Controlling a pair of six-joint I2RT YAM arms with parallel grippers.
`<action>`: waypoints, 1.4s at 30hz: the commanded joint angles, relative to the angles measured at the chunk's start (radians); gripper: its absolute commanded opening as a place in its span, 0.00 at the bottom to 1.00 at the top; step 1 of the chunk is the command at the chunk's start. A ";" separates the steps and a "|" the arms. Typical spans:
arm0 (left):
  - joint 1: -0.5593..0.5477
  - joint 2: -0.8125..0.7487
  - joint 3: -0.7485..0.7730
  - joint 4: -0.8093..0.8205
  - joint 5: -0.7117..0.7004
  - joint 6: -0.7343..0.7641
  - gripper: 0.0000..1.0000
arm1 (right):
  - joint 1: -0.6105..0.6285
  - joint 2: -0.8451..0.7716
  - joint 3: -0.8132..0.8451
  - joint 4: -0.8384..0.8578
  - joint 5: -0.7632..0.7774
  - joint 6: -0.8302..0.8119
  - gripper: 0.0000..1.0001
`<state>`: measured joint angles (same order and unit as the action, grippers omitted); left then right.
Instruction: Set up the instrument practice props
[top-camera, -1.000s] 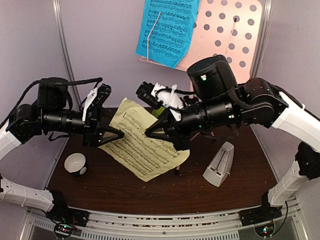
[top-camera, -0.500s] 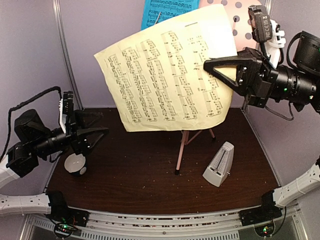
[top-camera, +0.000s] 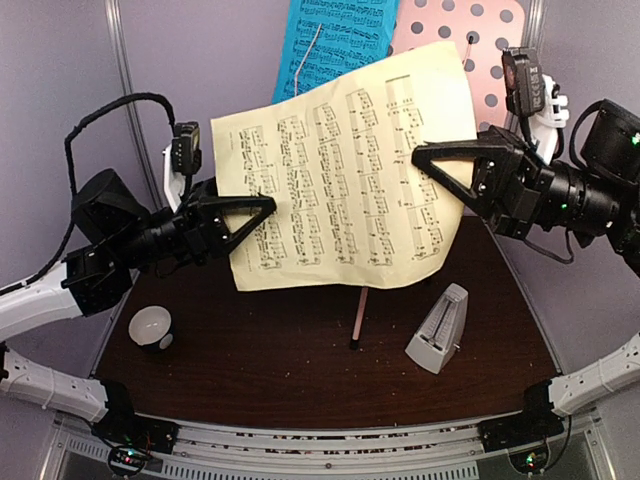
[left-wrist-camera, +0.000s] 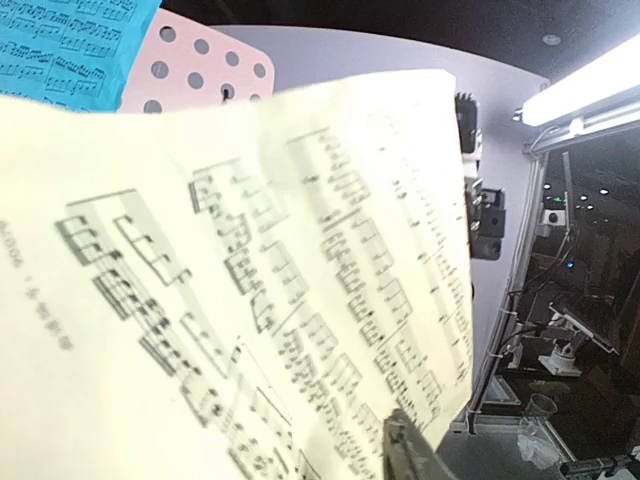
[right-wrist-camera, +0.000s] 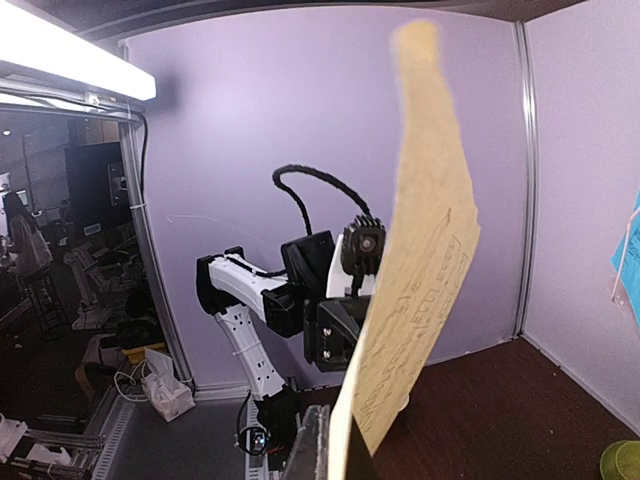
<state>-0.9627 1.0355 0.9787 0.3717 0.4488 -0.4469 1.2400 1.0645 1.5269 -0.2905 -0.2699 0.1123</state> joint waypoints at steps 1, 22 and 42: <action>-0.008 0.020 0.016 0.181 0.073 -0.062 0.00 | -0.054 -0.090 -0.149 0.132 0.037 0.080 0.00; -0.064 0.199 0.472 -1.087 0.075 0.474 0.00 | -0.101 0.013 0.061 -0.640 0.323 -0.266 1.00; -0.140 0.435 0.747 -1.199 0.056 0.557 0.00 | -0.086 0.180 0.139 -0.576 -0.020 -0.274 0.35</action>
<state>-1.0973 1.4559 1.6867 -0.8383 0.5125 0.0906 1.1446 1.2266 1.6131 -0.8974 -0.2489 -0.1780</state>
